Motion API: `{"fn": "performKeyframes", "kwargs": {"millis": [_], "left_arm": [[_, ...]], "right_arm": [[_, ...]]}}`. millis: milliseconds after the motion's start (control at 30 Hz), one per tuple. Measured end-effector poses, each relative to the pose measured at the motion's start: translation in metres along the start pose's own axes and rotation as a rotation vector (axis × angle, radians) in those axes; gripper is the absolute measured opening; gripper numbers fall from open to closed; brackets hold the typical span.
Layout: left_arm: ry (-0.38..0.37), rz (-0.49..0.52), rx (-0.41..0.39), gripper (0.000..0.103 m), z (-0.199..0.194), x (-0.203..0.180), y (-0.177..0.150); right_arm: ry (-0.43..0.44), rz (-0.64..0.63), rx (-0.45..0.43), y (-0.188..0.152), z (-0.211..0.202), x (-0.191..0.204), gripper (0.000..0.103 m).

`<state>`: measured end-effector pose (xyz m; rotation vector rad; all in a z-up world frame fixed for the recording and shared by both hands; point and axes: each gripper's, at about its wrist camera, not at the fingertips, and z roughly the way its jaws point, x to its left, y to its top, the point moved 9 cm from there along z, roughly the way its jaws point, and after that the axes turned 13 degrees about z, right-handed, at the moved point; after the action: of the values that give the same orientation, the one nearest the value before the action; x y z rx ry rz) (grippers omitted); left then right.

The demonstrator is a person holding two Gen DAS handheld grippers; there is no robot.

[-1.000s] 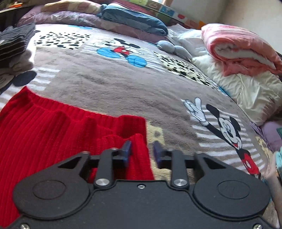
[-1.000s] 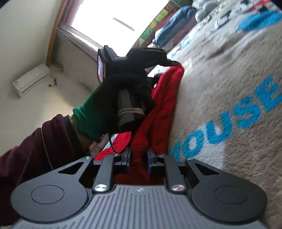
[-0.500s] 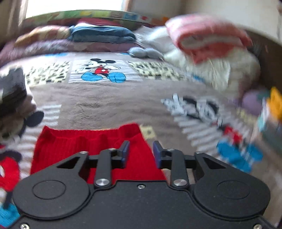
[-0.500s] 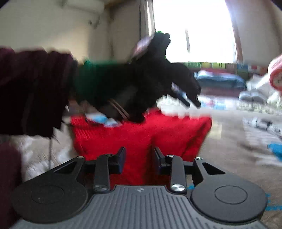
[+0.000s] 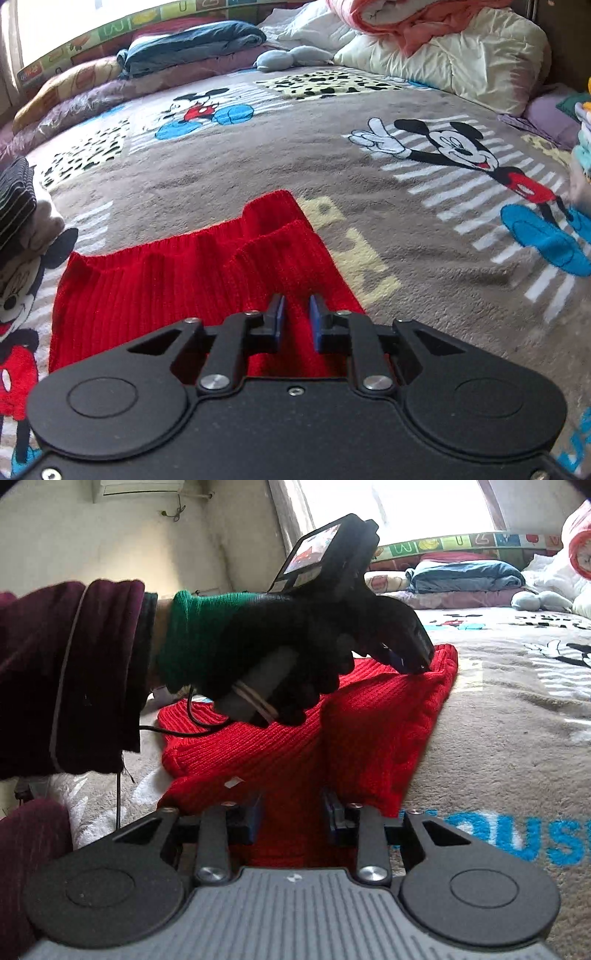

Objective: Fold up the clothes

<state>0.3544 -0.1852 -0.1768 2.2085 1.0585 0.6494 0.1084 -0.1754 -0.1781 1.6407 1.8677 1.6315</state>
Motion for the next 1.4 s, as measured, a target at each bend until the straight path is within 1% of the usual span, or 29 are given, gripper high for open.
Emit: {"fn": "performKeyframes", "kwargs": {"millis": [33, 67, 100, 133, 167, 200, 233, 267, 333, 433, 533, 600, 667, 800, 933, 967, 1033, 1067, 1100, 1200, 1400], "left_arm": [[-0.006, -0.028, 0.002, 0.015, -0.003, 0.003, 0.001], [-0.014, -0.060, -0.009, 0.016, -0.010, 0.007, 0.002], [-0.020, -0.092, -0.024, 0.017, -0.021, 0.010, 0.001], [-0.022, -0.110, -0.037, 0.023, -0.031, 0.014, -0.002], [-0.020, -0.122, -0.046, 0.035, -0.040, 0.016, -0.005], [-0.017, -0.141, -0.055, 0.044, -0.051, 0.020, -0.010], [-0.013, -0.165, -0.065, 0.058, -0.062, 0.024, -0.015], [-0.016, -0.192, -0.074, 0.060, -0.072, 0.027, -0.021], [-0.033, -0.244, -0.091, 0.065, -0.093, 0.035, -0.034], [-0.044, -0.314, -0.111, 0.069, -0.122, 0.045, -0.057], [-0.049, -0.402, -0.140, 0.071, -0.150, 0.058, -0.083], [-0.048, -0.473, -0.161, 0.074, -0.166, 0.070, -0.101], [-0.042, -0.559, -0.189, 0.077, -0.182, 0.082, -0.123], [-0.031, -0.711, -0.222, 0.078, -0.202, 0.105, -0.163], [-0.028, -0.883, -0.241, 0.078, -0.215, 0.125, -0.209], [-0.019, -0.915, -0.241, 0.078, -0.216, 0.129, -0.219], [-0.005, -0.968, -0.247, 0.078, -0.218, 0.135, -0.237], [-0.005, -0.998, -0.257, 0.078, -0.219, 0.139, -0.243], [-0.006, -1.030, -0.270, 0.077, -0.220, 0.143, -0.248], [-0.007, -1.119, -0.309, 0.076, -0.224, 0.156, -0.262], [-0.041, -1.260, -0.375, 0.072, -0.219, 0.183, -0.277]], "right_arm": [[0.001, 0.000, -0.003, 0.000, -0.003, 0.001, 0.035], [0.002, -0.001, -0.006, -0.001, -0.006, 0.002, 0.038], [0.005, 0.009, -0.006, -0.002, -0.010, 0.003, 0.044], [0.011, 0.031, -0.003, -0.005, -0.013, 0.003, 0.046], [0.017, 0.052, 0.001, -0.007, -0.017, 0.003, 0.049], [0.022, 0.067, 0.003, -0.009, -0.020, 0.004, 0.053], [0.027, 0.075, 0.003, -0.009, -0.024, 0.006, 0.055], [0.029, 0.082, 0.003, -0.009, -0.027, 0.007, 0.058], [0.022, 0.090, 0.002, -0.010, -0.031, 0.008, 0.059], [0.002, 0.091, 0.007, -0.013, -0.035, 0.011, 0.061], [-0.013, 0.093, 0.030, -0.020, -0.031, 0.011, 0.073], [-0.016, 0.109, 0.054, -0.029, -0.028, 0.011, 0.088], [-0.021, 0.113, 0.081, -0.035, -0.023, 0.011, 0.094], [-0.050, 0.064, 0.099, -0.043, -0.021, 0.017, 0.095], [-0.033, 0.107, 0.106, -0.043, -0.025, 0.016, 0.095], [-0.032, 0.111, 0.110, -0.043, -0.026, 0.016, 0.094], [-0.042, 0.100, 0.111, -0.044, -0.031, 0.020, 0.084], [-0.048, 0.087, 0.113, -0.045, -0.032, 0.022, 0.074], [-0.050, 0.070, 0.114, -0.047, -0.034, 0.026, 0.070], [-0.026, 0.032, 0.114, -0.050, -0.039, 0.041, 0.065], [0.010, -0.037, 0.113, -0.047, -0.041, 0.069, 0.066]]}}
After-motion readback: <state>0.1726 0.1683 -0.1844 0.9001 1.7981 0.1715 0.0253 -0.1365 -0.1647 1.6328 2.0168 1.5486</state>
